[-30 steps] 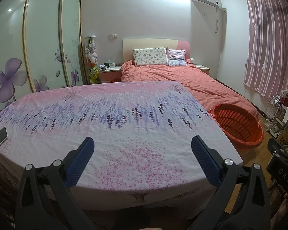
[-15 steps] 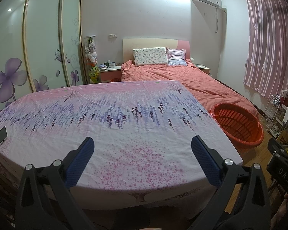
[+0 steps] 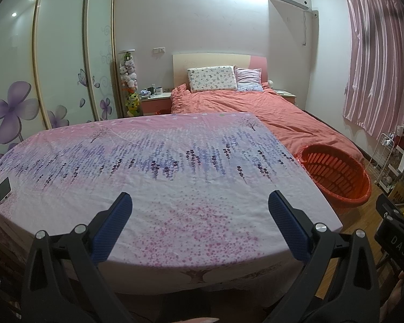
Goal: Collect trash
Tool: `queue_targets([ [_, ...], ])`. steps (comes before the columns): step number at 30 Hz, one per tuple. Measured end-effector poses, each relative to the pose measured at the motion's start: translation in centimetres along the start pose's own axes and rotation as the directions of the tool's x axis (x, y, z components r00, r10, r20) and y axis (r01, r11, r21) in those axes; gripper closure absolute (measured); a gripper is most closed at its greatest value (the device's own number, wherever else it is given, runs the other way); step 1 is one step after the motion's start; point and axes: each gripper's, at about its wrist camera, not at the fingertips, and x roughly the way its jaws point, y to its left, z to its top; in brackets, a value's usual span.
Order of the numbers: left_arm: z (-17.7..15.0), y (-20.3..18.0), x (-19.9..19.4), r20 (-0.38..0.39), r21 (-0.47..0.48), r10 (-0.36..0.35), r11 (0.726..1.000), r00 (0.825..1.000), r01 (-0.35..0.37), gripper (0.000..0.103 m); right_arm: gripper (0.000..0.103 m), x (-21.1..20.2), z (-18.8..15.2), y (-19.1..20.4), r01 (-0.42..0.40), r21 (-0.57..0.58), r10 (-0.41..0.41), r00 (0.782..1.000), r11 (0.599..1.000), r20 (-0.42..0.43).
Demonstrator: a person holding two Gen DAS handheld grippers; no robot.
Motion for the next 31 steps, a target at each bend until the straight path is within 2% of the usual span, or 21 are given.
queue_targets([
  [31,-0.21,0.49,-0.06,-0.003,-0.001,0.008,1.0,1.0,-0.008,0.004,0.003,-0.1,-0.15,0.02,0.0,0.001,0.0,1.0,1.0,-0.003],
])
